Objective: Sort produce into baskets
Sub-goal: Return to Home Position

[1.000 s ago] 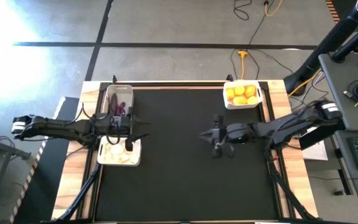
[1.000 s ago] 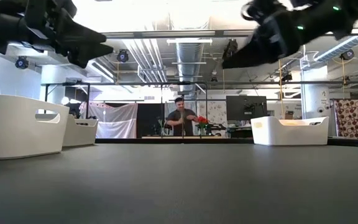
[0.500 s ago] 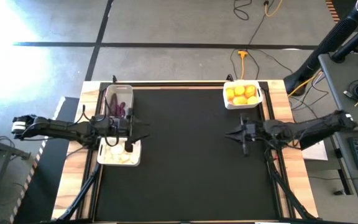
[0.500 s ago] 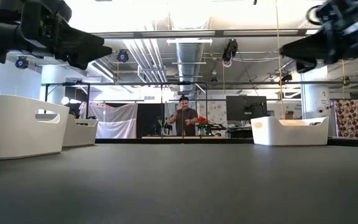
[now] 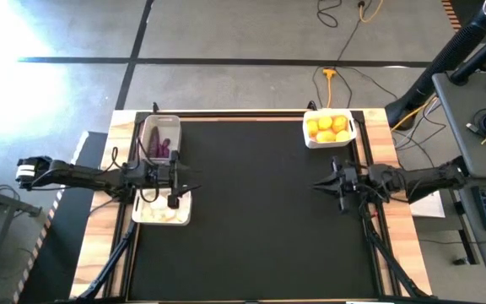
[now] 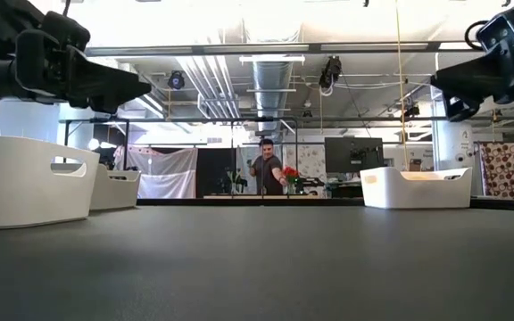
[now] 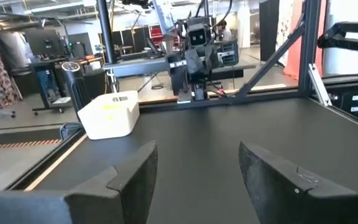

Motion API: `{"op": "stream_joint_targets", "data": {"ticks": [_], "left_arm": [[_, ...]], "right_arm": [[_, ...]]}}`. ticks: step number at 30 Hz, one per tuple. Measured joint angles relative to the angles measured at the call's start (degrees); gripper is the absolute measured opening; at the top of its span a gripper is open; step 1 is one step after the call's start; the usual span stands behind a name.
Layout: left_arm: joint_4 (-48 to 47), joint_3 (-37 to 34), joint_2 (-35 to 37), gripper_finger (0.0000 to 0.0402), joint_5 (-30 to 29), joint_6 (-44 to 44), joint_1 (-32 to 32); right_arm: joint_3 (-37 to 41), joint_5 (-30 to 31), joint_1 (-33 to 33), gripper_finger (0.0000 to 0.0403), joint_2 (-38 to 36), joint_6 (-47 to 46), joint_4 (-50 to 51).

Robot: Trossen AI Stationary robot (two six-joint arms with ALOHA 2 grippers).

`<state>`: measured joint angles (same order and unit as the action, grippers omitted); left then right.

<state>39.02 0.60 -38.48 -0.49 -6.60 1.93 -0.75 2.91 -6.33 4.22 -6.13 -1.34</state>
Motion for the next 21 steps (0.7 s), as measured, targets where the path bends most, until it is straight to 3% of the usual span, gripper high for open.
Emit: {"op": "stream_joint_targets", "data": {"ticks": [9,16,21], "left_arm": [[-7.05,-0.02,3.64,0.0208,0.99,-1.56,0.0],[-20.31,-0.02,14.79,0.0208,13.29,0.94,-0.02],[-26.59,-0.02,22.97,0.0208,8.43,3.99,-0.02]], "right_arm": [[0.0,0.07,0.0,0.0043,0.08,14.09,0.23],[0.0,0.08,0.0,0.0043,0.08,8.51,0.19],[0.0,0.09,0.0,0.0043,0.1,4.18,0.19]]}}
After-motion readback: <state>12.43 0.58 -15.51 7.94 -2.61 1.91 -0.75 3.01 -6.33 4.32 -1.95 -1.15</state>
